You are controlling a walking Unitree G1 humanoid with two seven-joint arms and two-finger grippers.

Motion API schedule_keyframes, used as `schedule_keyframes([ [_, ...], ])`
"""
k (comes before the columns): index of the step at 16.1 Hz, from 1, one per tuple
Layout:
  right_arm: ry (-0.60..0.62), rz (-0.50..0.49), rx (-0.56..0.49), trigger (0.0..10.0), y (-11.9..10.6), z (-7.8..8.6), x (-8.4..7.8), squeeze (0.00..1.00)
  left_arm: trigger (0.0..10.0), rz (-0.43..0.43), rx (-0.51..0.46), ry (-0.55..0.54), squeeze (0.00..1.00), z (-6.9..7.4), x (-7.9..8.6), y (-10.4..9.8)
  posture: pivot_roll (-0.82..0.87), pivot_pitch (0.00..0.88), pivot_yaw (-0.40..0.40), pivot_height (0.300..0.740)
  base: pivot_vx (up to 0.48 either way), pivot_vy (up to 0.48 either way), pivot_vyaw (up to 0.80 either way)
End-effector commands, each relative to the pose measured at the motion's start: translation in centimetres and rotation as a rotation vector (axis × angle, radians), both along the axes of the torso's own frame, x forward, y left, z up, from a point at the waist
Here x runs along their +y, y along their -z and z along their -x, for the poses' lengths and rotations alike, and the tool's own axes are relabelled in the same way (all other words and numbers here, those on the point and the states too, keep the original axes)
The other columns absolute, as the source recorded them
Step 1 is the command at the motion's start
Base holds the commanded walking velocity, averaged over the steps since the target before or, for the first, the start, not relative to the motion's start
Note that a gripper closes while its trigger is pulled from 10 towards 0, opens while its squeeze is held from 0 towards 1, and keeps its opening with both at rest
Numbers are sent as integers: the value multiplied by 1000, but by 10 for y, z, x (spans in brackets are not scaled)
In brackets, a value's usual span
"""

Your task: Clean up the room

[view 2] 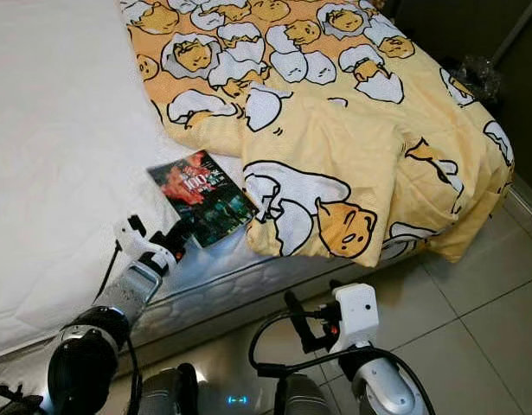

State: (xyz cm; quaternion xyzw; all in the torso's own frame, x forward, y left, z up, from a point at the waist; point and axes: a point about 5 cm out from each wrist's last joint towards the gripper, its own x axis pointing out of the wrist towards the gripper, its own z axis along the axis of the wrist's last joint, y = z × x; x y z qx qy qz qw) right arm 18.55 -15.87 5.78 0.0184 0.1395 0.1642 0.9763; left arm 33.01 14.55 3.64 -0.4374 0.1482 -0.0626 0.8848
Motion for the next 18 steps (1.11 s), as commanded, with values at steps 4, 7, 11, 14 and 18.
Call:
schedule_keyframes([
  [4,26,6,-32,10000,1,-17,-2,0,0,-283,-117,-20,0,-15,29,-27,-131,93,22,740,0,0,0],
  [7,80,-61,-79,10000,-6,-41,-4,0,0,-427,-149,-158,0,-10,74,-41,-66,33,34,740,0,0,0],
  [11,244,-205,-79,10000,-16,-81,-18,0,0,-870,-393,-78,0,47,84,-73,38,0,27,740,0,0,0],
  [14,212,-194,-89,10000,-16,-92,-14,0,0,-969,-470,-26,0,58,64,-83,65,0,4,740,0,0,354],
  [18,103,-168,-83,10000,-13,-96,-2,0,10000,-1011,-354,-79,0,63,41,-75,57,0,-44,740,0,0,0],
])
